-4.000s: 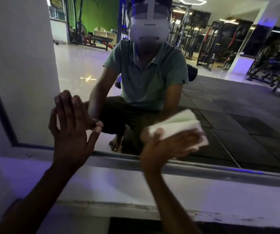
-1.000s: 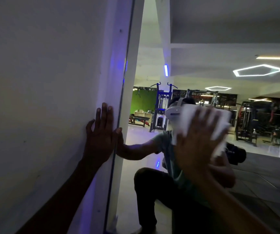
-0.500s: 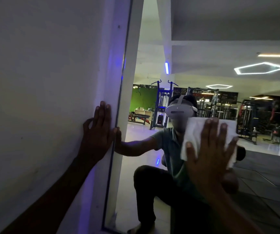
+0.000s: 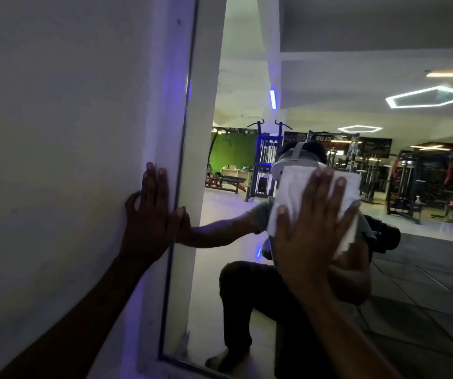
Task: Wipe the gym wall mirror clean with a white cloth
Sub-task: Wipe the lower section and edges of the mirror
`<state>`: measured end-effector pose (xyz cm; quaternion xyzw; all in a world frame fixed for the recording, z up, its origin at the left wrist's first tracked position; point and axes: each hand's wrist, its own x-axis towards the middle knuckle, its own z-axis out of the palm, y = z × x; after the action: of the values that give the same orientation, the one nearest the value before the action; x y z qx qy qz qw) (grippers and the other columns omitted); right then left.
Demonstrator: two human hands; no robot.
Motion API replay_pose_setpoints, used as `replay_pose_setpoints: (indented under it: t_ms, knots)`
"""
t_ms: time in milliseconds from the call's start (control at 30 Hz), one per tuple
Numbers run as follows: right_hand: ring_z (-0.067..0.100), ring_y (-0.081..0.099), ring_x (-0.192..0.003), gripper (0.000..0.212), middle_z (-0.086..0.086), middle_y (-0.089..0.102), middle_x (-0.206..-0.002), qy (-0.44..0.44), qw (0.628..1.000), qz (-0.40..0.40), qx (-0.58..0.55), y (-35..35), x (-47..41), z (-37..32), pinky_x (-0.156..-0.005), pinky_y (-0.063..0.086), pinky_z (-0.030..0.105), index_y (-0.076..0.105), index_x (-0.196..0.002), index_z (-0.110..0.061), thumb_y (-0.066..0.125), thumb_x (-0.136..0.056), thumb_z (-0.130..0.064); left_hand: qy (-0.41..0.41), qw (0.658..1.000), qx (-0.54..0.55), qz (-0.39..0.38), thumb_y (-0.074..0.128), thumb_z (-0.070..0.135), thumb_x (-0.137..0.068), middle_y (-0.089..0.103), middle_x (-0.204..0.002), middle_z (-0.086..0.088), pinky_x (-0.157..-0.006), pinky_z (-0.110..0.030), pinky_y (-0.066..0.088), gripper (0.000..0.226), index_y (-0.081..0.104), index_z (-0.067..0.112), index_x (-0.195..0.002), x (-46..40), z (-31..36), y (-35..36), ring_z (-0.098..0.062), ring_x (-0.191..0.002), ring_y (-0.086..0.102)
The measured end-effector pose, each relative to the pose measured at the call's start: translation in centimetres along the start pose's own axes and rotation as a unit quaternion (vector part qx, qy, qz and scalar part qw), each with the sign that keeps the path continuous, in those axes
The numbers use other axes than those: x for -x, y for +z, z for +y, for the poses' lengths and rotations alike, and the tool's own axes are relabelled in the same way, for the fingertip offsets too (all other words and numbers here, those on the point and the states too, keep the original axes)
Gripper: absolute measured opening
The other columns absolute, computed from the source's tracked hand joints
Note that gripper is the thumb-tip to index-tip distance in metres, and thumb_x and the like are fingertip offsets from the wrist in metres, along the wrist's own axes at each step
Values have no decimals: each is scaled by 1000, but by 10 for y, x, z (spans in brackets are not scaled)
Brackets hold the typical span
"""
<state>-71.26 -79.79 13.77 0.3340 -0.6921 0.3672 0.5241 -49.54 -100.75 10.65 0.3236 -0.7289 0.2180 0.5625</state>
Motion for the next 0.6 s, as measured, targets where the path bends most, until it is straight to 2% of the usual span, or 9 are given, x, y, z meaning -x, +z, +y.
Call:
replay_pose_setpoints:
  t_ms: [33,133,167,233,333,367,500,600]
  knots:
    - [34,4,-164,84,15,6,-176,-20,1000,-11,-11,5,6,-19,-130,-3,60,12,-168,-6,39,-102,-51,-6,1000,3,1,35,44,-104,1,-175,-21,-114,-52,34,80,7,4,-167,1,2,1,-28,-163,12]
    - [32,-3,-164,87,15,6,-176,-196,976,-80,-57,20,25,-71,-130,-6,60,15,-167,-3,50,-98,-45,-3,1000,5,2,33,46,-107,4,-175,-21,-111,-52,35,77,11,4,-167,2,-1,2,-30,-162,16]
    - [29,-4,-164,86,14,8,-176,-224,968,-91,-67,22,25,-71,-130,-5,59,17,-167,-4,51,-99,-44,-1,1000,6,3,33,47,-108,6,-175,-21,-111,-52,35,76,12,4,-167,3,-2,3,-31,-161,19]
    - [25,-2,-164,80,10,8,-175,-211,972,-71,-71,18,19,-48,-131,0,58,20,-167,-6,49,-102,-43,-8,1000,9,3,32,48,-108,5,-175,-19,-112,-54,34,75,12,6,-168,7,-3,4,-32,-161,20]
    - [26,5,-164,75,9,9,-175,-123,990,-35,-50,7,33,3,-131,2,57,18,-167,-8,41,-106,-45,-19,1000,17,3,31,47,-108,1,-176,-17,-113,-56,34,75,7,9,-168,9,1,6,-33,-161,17]
    - [27,5,-164,76,10,10,-176,-125,990,-38,-44,6,41,9,-131,1,58,18,-167,-8,41,-105,-46,-27,999,17,5,29,47,-108,0,-176,-17,-113,-56,34,75,6,9,-168,9,2,7,-32,-162,16]
    - [28,6,-164,76,12,13,-176,-240,967,-71,-47,10,20,5,-130,2,61,18,-168,-7,35,-106,-49,-34,999,26,7,28,46,-109,0,-176,-16,-109,-54,35,73,5,11,-169,10,4,9,-32,-161,17]
    - [30,11,-163,74,13,15,-176,-159,987,-14,-26,5,-14,7,-130,-11,54,18,-167,-6,30,-106,-46,-40,999,33,-1,27,47,-108,-3,-176,-14,-111,-55,33,74,3,13,-169,11,3,9,-33,-162,16]
